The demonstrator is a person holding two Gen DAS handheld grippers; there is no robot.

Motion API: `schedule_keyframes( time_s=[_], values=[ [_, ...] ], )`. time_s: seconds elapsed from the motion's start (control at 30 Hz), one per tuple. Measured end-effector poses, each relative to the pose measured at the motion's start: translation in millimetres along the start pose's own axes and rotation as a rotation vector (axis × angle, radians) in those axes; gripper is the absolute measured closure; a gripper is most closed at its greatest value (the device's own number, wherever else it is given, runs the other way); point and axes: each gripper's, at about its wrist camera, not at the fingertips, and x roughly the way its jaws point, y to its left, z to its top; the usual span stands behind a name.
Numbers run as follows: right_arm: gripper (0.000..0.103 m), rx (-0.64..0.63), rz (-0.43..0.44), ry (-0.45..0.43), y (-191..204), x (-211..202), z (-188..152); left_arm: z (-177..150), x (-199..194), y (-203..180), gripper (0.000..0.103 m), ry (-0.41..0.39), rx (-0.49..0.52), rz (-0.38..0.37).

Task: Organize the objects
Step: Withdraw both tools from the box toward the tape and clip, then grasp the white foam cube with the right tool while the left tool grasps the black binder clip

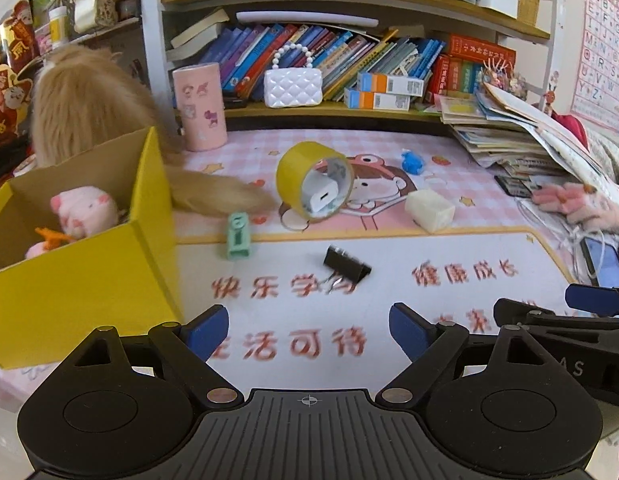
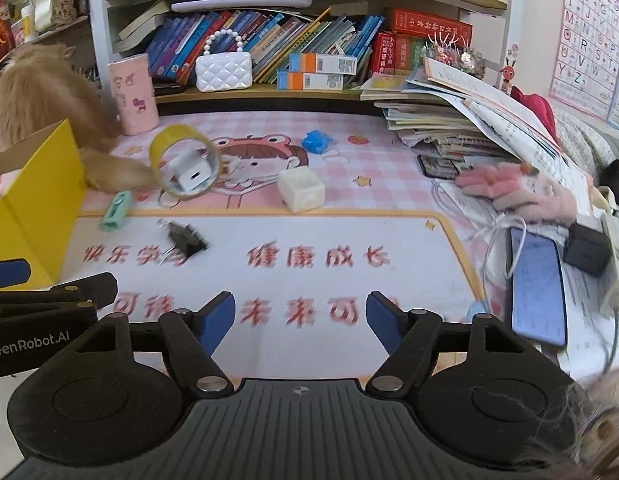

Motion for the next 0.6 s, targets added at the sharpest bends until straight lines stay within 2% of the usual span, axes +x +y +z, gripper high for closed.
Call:
schedule_keyframes(
  time_s=[0.13, 0.3, 0.37, 0.47, 0.6],
  values=[
    [0.033, -0.010, 0.010, -0.011, -16, 21, 16, 11, 20, -10, 0.018, -0.004, -0.002, 0.014],
    [0.033, -0.010, 0.020, -0.012, -32, 47, 35, 20, 50, -21, 0.029, 0.034, 0.006, 0.027],
    [0.033, -0.008, 0.024, -0.011, -37, 57, 42, 21, 60, -24, 0.029, 0.045, 0.019, 0.023],
    [0.033, -0.005, 0.027, -0.009, -42, 69, 52, 23, 76, -32, 0.030, 0.067, 0.064, 0.014],
    [0.033, -0.010, 0.035, -0.008, -47, 81, 62, 24, 96, -38, 0.039, 0.100, 0.146, -0.002]
  ],
)
